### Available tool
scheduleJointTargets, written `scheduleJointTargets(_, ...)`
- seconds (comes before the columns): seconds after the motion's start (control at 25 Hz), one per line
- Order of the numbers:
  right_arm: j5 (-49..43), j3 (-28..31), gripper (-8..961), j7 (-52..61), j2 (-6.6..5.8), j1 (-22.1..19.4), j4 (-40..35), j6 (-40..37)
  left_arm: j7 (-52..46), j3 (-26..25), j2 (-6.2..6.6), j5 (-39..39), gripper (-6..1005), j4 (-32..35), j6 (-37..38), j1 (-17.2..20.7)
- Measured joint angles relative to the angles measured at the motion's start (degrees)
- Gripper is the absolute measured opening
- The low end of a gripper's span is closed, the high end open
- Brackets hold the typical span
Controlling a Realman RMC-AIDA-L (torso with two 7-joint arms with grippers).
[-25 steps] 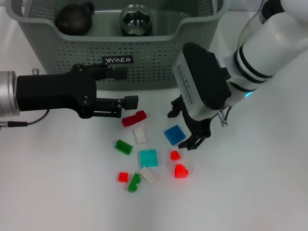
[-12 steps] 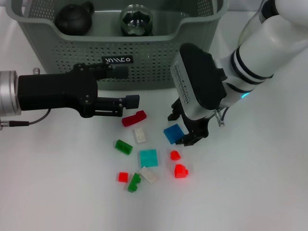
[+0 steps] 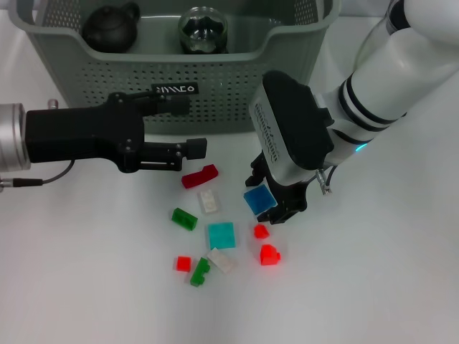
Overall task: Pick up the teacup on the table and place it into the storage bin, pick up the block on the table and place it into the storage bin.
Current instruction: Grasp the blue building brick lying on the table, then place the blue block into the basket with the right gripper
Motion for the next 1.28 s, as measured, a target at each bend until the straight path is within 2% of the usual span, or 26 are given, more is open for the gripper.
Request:
scheduleJointTargets(0.44,0.3,-0.8,624,1.3,-0.11,-0.3,0.0,0.6,-0.1,-0.2,0.00,0.0,874,0.0,0.3,0.1)
scheduleJointTargets(0.68,0.3,-0.8,427,2.6,-0.43,-0.5,-0.9,-0.1,-0.5,-0.2,0.00,0.0,874,0.1,0.4,0.2)
scheduleJointTargets(0.84,0.0,-0.1,425,5.1,-1.03,-1.6,-3.9,-1.7,-0.5,-0.2,0.29,0.1,874,0.3,1.1,0.7)
scheduleJointTargets(0.88,-0.6,1.2,424,6.9,-1.44,-2.9,-6.9,-3.5,-0.5,-0.2,0.84,0.4,874,0.4,1.7,1.4)
scheduleJointTargets(1.0,-2.4,3.9,429,9.2,-1.80,-4.5,-10.8,-6.5,-0.6,-0.5,1.36,0.6,874,0.4,1.8,2.3)
scheduleJointTargets(1.16,-5.9,12.6,436,13.9,-1.62,-6.8,-20.6,-16.4,-0.2,-1.0,2.04,0.9,873,0.4,1.6,5.0)
scheduleJointTargets(1.28,-4.5,17.9,441,18.1,-1.42,-7.1,-26.9,-23.7,1.2,-1.8,2.08,1.2,873,0.4,1.0,6.5)
